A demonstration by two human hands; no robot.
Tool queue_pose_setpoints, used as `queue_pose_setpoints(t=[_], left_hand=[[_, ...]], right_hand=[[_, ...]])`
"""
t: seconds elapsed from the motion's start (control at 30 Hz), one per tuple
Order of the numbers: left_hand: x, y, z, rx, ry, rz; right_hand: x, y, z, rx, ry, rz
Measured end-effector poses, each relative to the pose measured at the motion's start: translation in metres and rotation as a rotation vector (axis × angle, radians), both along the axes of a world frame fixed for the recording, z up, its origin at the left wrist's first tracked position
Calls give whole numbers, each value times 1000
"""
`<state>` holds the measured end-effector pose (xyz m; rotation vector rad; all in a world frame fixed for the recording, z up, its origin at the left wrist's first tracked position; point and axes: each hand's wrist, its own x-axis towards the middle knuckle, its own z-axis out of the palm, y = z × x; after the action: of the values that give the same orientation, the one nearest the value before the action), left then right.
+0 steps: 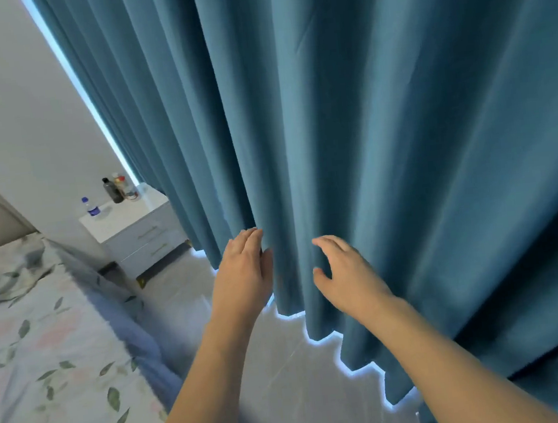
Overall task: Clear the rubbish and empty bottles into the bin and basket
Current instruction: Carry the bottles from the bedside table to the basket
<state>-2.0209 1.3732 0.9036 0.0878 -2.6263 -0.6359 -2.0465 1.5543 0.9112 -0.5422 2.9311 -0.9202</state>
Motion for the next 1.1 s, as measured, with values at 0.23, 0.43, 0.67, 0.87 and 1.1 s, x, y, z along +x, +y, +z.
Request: queue_pose_setpoints(t=[0.23,0.43,0.67,0.87,1.1], left_hand=[[-21,-115,-6,-6,12,264],[-47,-207,-1,-3,14,430],[-111,-281,-7,4,-11,496],[-183,-348,-7,-8,-48,559],[-262,-434,23,-22,-18,642]], right_hand=[[-66,-126,1,8,7,272],[-119,-229,9,11,33,415],[-194,-316,4,30,21,491],[-274,-393,0,-18,-2,564],[-364,-491,25,-88,2,633]])
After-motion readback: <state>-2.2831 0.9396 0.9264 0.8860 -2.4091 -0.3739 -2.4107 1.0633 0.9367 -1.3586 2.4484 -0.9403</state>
